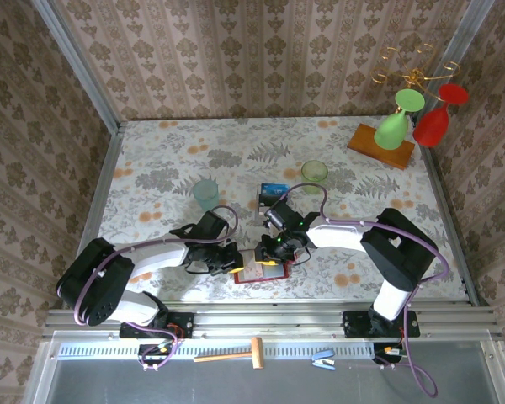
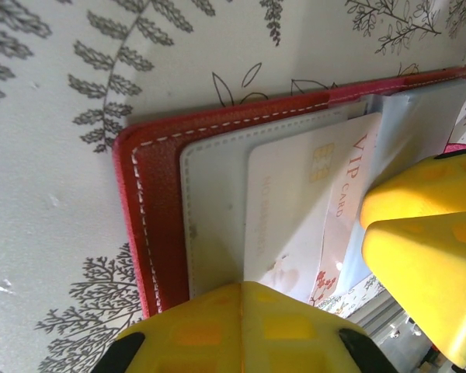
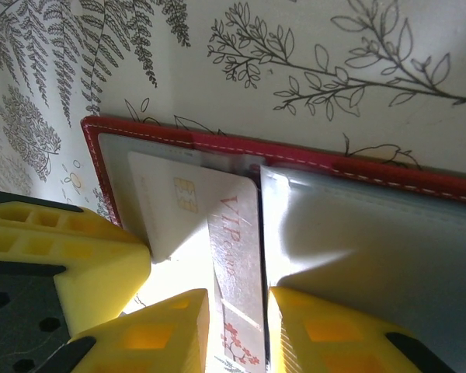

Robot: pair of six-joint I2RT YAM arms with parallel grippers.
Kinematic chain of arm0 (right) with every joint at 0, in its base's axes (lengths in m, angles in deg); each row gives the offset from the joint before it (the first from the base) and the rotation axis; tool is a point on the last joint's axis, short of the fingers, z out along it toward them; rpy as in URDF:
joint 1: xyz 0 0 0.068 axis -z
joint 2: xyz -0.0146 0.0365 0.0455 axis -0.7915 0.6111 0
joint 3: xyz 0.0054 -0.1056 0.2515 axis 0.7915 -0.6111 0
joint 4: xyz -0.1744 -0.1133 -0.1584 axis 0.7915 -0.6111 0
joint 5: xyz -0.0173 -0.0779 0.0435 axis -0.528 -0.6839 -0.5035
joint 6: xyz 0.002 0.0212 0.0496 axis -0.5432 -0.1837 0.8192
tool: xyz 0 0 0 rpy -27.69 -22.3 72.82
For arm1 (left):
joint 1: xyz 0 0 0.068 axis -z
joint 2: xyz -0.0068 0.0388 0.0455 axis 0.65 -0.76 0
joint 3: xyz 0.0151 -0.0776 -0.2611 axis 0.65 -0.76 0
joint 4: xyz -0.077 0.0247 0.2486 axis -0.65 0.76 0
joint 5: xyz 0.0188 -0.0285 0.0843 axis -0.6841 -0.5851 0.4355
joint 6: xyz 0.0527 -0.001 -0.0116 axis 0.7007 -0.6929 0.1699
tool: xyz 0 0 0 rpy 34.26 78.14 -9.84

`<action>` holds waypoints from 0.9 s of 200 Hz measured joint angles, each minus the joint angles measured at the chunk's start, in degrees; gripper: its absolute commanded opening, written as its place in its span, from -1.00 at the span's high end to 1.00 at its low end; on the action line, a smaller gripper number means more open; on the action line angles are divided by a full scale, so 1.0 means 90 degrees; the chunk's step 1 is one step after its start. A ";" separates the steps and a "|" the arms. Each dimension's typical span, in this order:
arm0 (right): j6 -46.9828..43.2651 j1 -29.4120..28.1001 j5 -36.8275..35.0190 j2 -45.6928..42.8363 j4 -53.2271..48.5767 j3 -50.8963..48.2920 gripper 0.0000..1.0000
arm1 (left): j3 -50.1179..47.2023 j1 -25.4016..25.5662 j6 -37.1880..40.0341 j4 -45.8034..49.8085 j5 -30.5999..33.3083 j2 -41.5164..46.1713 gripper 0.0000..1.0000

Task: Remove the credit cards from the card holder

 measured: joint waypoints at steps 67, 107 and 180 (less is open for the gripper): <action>0.0087 0.0036 0.0284 0.0080 0.0311 -0.0097 0.44 | 0.0000 0.0000 0.0022 -0.0005 -0.0007 -0.0015 0.86; 0.0165 0.0051 0.0330 0.0083 0.0335 -0.0124 0.44 | 0.0000 0.0000 0.0022 -0.0005 -0.0007 -0.0017 0.88; 0.0158 0.0051 0.0330 0.0095 0.0325 -0.0124 0.43 | 0.0000 -0.0002 0.0022 -0.0022 -0.0015 -0.0039 0.89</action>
